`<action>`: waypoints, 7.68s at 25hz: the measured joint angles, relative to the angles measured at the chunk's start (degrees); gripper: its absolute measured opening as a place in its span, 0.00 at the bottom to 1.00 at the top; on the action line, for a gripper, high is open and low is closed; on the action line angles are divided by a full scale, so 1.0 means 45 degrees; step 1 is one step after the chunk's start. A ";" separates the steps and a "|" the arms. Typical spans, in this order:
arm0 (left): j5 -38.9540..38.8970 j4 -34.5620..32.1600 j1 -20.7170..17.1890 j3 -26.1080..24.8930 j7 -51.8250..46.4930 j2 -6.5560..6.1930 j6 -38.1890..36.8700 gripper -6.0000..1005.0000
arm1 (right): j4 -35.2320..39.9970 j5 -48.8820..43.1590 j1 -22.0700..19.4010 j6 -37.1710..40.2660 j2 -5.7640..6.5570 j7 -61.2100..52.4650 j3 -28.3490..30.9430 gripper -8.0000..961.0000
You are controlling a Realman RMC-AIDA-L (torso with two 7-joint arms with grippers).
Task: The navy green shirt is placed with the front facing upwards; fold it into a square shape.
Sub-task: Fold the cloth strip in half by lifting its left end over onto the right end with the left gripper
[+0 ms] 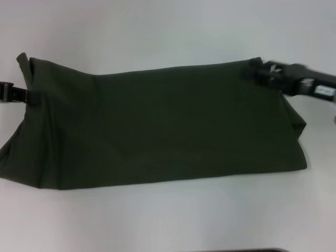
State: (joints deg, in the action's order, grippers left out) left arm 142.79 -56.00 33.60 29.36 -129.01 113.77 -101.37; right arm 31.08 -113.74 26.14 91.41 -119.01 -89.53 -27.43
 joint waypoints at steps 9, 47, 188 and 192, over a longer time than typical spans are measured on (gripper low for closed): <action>-0.0727 -0.0403 -0.0122 -0.0197 -0.0023 -0.0010 -0.0594 0.03 | -0.1583 0.0010 0.1116 -0.0744 -0.0097 0.1223 -0.1831 0.51; -0.0808 -0.0275 -0.0221 -0.0198 0.0193 0.0126 -0.0191 0.03 | -0.4174 0.0068 0.3441 -0.3559 -0.0326 0.1197 -0.6381 0.02; -0.3095 0.1470 0.0904 -0.1093 0.0751 0.0173 -0.1587 0.04 | -0.0471 0.3741 -0.0403 -0.0262 0.0646 0.1150 -0.1978 0.74; -0.3524 0.1518 0.1091 -0.0902 0.0733 0.0607 -0.1702 0.04 | -0.0461 0.3746 -0.0791 0.0063 0.0835 0.1128 -0.1112 0.74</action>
State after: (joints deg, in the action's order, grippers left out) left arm 126.93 -49.17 38.51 25.30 -125.71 116.50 -109.03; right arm 29.01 -96.88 22.58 91.70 -115.26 -84.45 -32.44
